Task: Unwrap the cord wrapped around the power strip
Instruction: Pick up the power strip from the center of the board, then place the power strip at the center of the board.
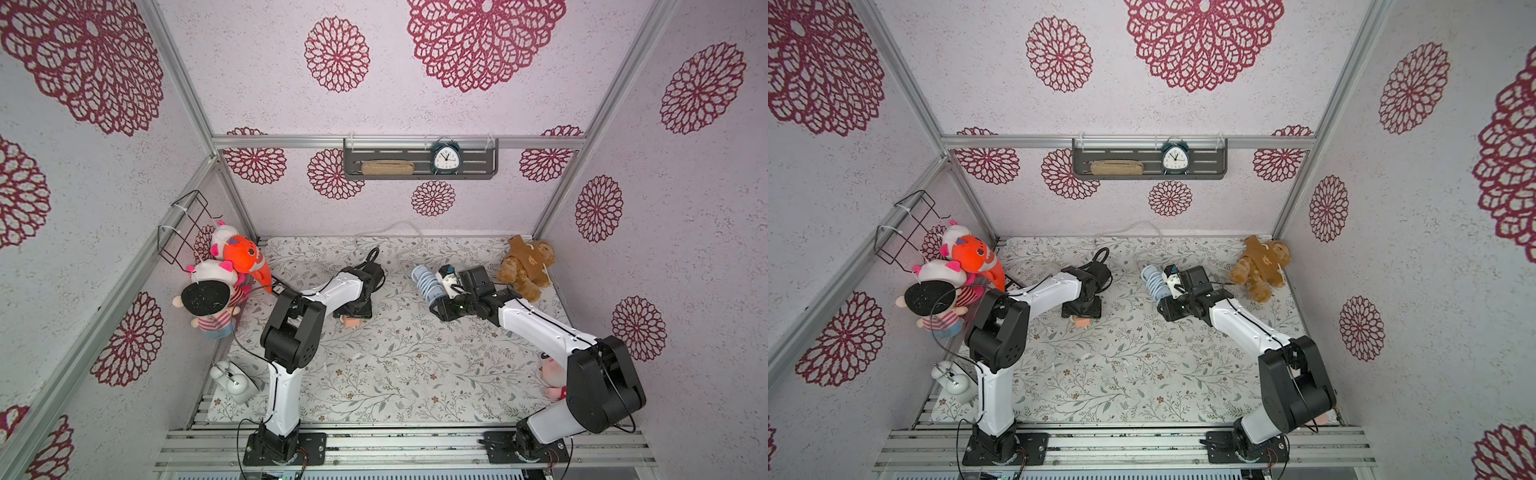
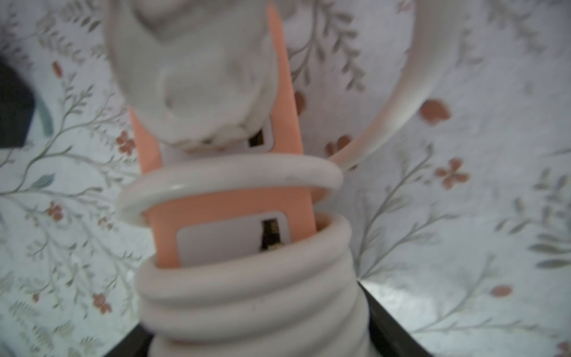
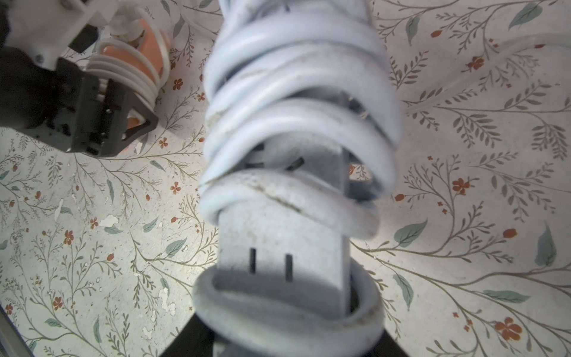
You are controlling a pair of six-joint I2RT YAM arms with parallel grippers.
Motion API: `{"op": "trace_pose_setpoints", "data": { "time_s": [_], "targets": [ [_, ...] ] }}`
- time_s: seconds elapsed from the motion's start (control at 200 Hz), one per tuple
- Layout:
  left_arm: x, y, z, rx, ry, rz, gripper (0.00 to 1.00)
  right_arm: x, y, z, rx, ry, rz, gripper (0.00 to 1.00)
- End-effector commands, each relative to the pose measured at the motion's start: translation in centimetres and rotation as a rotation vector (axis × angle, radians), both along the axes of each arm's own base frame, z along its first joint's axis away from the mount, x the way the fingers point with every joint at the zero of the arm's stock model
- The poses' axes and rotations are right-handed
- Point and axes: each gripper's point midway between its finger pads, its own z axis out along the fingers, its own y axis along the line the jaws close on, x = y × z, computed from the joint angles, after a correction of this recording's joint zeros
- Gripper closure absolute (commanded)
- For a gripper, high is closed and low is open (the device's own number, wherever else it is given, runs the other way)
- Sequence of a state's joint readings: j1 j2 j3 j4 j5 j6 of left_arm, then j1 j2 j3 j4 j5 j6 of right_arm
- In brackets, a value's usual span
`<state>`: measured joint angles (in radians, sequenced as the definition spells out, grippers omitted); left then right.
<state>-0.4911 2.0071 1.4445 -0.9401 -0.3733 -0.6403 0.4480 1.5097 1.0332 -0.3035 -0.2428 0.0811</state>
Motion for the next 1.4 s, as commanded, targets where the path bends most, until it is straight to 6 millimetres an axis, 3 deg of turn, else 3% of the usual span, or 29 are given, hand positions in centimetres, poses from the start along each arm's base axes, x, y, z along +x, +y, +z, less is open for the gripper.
{"op": "trace_pose_setpoints", "data": {
  "time_s": [0.0,0.095,0.22,0.42,0.655,0.896,1.246,1.321,1.396],
  "targets": [
    [-2.2,2.9,5.2,0.046,-0.108,0.084,0.63,1.0,1.0,3.1,0.07,-0.09,0.02,0.57],
    [-5.6,4.3,5.9,0.011,-0.116,0.152,0.64,1.0,1.2,2.8,0.074,-0.075,0.022,0.57],
    [-10.0,6.0,5.2,-0.037,-0.105,0.257,0.63,1.1,1.5,2.7,0.087,-0.067,0.025,0.57],
    [-13.6,8.6,3.6,-0.065,-0.115,0.404,0.61,1.1,1.9,2.2,0.086,-0.043,0.044,0.57],
    [-14.0,10.0,1.1,-0.134,-0.134,0.486,0.6,1.0,2.0,1.9,0.081,-0.029,0.049,0.58],
    [-13.8,9.9,-0.7,-0.134,-0.096,0.481,0.35,1.0,2.2,1.9,0.095,-0.028,0.051,0.58],
    [-13.8,10.2,1.0,-0.116,-0.097,0.433,0.0,1.1,3.3,2.1,0.116,-0.029,0.12,0.57],
    [-13.8,10.1,2.3,-0.121,-0.1,0.415,0.03,0.7,3.6,1.9,0.099,-0.024,0.18,0.56],
    [-13.7,10.1,5.1,-0.106,-0.115,0.378,0.03,0.3,3.9,2.1,0.078,-0.038,0.258,0.55]
  ]
}}
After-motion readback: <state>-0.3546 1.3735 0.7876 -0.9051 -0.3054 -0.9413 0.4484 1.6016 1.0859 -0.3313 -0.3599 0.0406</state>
